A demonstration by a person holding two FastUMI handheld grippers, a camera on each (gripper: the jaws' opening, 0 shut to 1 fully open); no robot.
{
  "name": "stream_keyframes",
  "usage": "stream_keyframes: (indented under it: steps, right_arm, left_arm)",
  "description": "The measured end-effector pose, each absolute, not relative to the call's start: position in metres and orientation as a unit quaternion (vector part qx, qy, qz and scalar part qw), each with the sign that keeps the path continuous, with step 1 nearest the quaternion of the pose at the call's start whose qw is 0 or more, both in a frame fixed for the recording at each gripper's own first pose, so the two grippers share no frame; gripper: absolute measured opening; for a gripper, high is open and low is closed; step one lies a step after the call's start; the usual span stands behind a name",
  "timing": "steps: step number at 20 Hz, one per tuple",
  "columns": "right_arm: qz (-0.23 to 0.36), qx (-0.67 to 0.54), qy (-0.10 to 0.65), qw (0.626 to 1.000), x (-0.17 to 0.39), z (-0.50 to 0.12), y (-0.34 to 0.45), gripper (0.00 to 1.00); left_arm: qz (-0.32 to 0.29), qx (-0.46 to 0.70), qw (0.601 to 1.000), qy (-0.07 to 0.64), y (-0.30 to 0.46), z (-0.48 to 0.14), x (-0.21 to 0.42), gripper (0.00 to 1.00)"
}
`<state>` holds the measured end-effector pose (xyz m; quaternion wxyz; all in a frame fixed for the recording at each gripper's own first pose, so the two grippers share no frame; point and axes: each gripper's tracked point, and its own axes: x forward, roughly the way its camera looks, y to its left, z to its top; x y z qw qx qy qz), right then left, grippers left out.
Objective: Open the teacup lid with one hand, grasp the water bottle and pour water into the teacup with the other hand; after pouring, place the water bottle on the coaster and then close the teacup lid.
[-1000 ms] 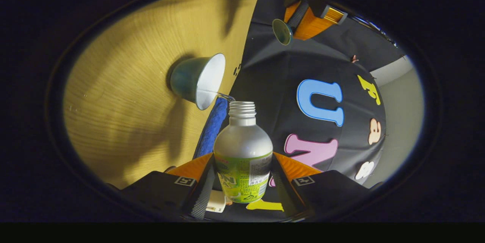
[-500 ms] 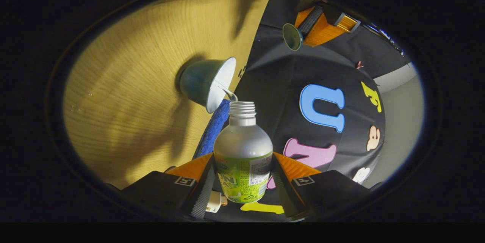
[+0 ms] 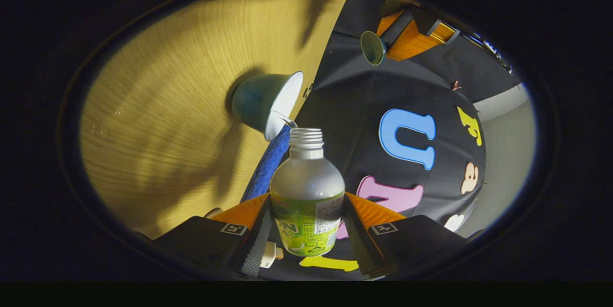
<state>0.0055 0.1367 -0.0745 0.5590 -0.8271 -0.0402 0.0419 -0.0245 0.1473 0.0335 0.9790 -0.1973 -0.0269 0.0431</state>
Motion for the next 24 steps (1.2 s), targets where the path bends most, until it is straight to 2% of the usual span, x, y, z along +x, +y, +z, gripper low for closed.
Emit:
stream_keyframes:
  steps: [16, 21, 24]
  right_arm:
    - [0.043, -0.843, -0.046, 0.534, 0.006, -0.067, 0.137, 0.77]
    - [0.04, -0.857, -0.056, 0.51, 0.008, -0.06, 0.14, 0.77]
    - [0.032, -0.875, -0.082, 0.475, 0.01, -0.048, 0.145, 0.77]
  left_arm:
    - [0.044, -0.203, 0.978, -0.023, 0.149, 0.032, -0.024, 0.31]
    - [0.043, -0.203, 0.978, -0.023, 0.148, 0.032, -0.024, 0.31]
    - [0.043, -0.204, 0.978, -0.023, 0.148, 0.033, -0.025, 0.31]
